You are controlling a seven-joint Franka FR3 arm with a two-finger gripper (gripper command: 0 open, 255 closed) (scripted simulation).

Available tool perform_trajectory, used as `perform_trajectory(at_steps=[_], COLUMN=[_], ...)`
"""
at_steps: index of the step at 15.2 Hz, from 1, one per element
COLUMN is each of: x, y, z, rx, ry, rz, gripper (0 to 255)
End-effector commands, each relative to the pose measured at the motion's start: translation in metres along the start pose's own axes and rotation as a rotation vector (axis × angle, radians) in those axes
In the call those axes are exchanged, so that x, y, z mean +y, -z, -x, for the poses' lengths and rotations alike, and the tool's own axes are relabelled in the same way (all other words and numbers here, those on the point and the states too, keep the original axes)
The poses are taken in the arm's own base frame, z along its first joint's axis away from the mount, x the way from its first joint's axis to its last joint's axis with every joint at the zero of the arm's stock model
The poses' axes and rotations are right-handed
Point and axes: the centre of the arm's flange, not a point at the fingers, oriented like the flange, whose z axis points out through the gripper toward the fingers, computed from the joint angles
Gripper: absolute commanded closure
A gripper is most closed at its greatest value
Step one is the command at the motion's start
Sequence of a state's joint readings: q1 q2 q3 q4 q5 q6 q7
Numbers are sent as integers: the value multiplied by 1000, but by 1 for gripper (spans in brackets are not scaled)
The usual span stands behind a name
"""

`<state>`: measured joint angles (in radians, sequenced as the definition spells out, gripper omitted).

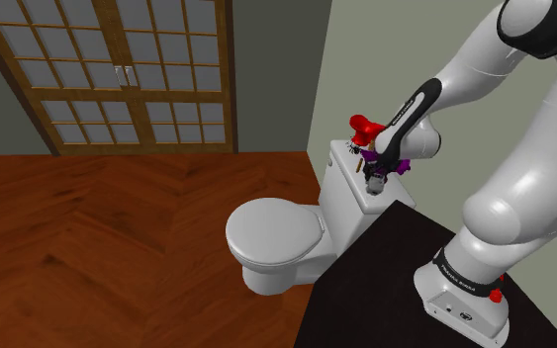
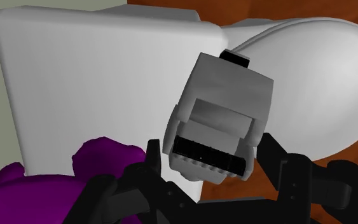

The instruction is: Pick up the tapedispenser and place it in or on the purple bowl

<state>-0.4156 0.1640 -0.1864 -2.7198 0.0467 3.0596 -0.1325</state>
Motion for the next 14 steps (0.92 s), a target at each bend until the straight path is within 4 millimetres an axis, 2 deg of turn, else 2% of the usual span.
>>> perform_trajectory(at_steps=[1,14], x=[1,4], y=[11,78], z=[-2,-14], rx=[0,0], ry=[0,0], rz=[0,0], gripper=[255,255])
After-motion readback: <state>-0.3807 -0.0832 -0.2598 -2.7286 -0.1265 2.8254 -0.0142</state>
